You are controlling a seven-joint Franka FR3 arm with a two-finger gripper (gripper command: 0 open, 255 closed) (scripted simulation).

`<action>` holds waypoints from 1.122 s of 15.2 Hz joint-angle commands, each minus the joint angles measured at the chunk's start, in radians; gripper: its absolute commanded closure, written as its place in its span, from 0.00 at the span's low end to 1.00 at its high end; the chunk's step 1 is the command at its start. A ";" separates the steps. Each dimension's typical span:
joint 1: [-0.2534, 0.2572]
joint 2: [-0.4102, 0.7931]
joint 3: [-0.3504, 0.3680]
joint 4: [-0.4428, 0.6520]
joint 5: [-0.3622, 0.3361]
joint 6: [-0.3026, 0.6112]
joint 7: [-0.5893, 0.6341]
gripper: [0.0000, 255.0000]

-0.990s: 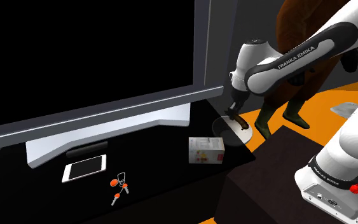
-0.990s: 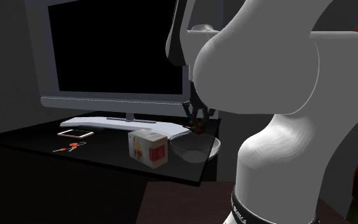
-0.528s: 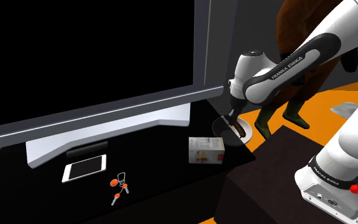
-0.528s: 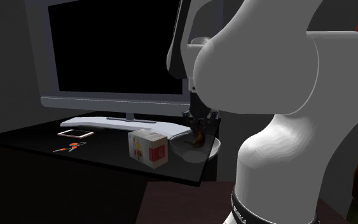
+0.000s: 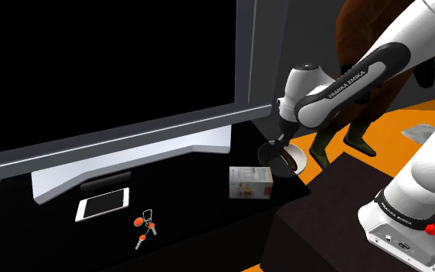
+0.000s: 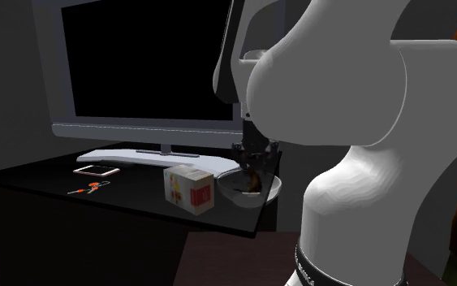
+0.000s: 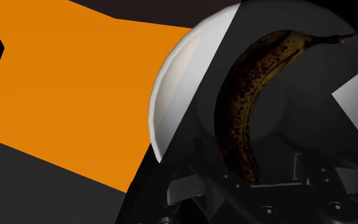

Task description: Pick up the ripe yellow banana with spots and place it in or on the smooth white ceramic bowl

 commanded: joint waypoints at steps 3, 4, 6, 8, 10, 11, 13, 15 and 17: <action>0.000 0.000 0.000 0.000 0.000 0.000 0.000 0.00; 0.000 0.000 0.000 0.000 0.000 0.000 0.000 0.00; 0.005 -0.041 -0.004 0.005 0.011 -0.046 -0.008 0.00; 0.014 -0.116 -0.012 0.021 0.026 -0.136 -0.020 0.00; 0.017 -0.144 -0.015 0.029 0.030 -0.172 -0.023 0.00; 0.017 -0.144 -0.015 0.029 0.029 -0.172 -0.022 0.00; 0.017 -0.144 -0.015 0.029 0.029 -0.172 -0.022 0.00; 0.017 -0.144 -0.015 0.029 0.029 -0.172 -0.022 0.00; 0.017 -0.144 -0.015 0.029 0.029 -0.172 -0.022 0.00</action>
